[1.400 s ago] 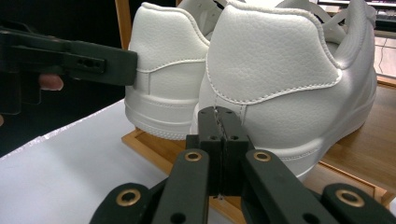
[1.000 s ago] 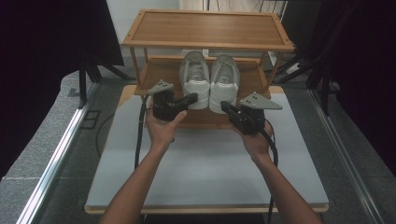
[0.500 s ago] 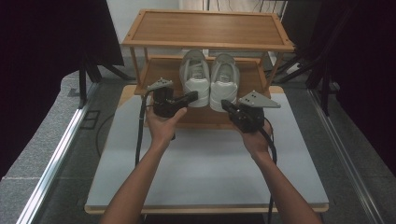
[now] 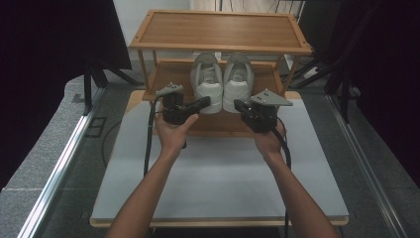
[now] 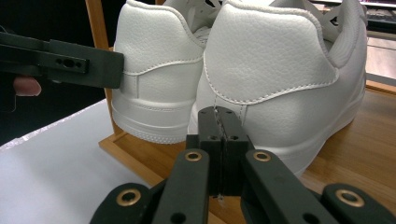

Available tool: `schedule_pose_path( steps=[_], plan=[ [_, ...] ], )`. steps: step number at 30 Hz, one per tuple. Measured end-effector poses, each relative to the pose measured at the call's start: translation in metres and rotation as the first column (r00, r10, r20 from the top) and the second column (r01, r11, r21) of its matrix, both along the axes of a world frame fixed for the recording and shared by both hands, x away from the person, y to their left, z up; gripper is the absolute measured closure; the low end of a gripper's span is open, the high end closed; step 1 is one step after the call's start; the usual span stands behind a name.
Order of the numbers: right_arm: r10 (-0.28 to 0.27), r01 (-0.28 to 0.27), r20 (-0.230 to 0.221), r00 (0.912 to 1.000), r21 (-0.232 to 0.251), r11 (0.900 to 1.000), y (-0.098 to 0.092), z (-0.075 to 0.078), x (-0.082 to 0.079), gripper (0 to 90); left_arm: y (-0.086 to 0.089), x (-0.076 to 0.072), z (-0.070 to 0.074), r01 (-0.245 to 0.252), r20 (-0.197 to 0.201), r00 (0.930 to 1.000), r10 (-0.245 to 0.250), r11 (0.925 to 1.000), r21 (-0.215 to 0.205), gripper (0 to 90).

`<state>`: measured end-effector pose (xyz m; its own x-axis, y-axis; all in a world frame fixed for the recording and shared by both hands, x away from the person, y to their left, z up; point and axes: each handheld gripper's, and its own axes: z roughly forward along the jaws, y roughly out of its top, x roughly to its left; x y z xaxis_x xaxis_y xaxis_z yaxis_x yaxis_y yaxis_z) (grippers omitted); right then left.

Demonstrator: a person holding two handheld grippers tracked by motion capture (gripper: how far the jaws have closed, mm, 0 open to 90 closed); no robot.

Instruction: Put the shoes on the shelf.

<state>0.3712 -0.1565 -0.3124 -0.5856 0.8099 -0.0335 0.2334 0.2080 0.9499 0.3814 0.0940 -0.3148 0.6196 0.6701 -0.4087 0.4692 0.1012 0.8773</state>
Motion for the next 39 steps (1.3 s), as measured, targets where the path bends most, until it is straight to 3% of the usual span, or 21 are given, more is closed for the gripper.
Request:
schedule_pose_path(
  steps=[12,18,27,31,34,39],
  plan=[
    [0.007,-0.006,-0.024,0.9997,0.035,0.999,-0.003,-0.003,0.002,90.0,-0.001,0.003,0.001,-0.008,0.006,1.0000,0.008,1.0000,-0.001,90.0],
    [0.012,-0.011,-0.026,0.9996,0.033,0.999,-0.002,-0.003,0.002,90.0,-0.001,0.002,0.000,-0.014,0.028,0.9995,0.014,0.9995,0.027,90.0],
    [0.017,-0.016,-0.037,0.9992,0.029,0.999,-0.002,-0.003,0.002,90.0,0.001,0.000,-0.004,-0.008,0.020,0.9998,0.009,0.9999,-0.008,90.0],
    [0.018,-0.017,-0.040,0.9990,0.030,0.999,-0.005,0.000,0.001,87.6,-0.001,-0.003,-0.002,0.011,0.011,0.9999,-0.010,0.9997,-0.024,79.1],
    [0.016,-0.014,-0.029,0.9995,0.063,0.998,-0.011,0.003,-0.004,85.0,-0.002,-0.008,-0.003,0.025,0.016,0.9996,-0.025,0.9997,0.001,70.3],
    [0.026,-0.024,-0.016,0.9995,0.112,0.993,-0.027,0.001,-0.017,77.4,0.003,-0.018,-0.008,0.051,0.016,0.9986,-0.051,0.9986,-0.014,61.1]
  ],
)
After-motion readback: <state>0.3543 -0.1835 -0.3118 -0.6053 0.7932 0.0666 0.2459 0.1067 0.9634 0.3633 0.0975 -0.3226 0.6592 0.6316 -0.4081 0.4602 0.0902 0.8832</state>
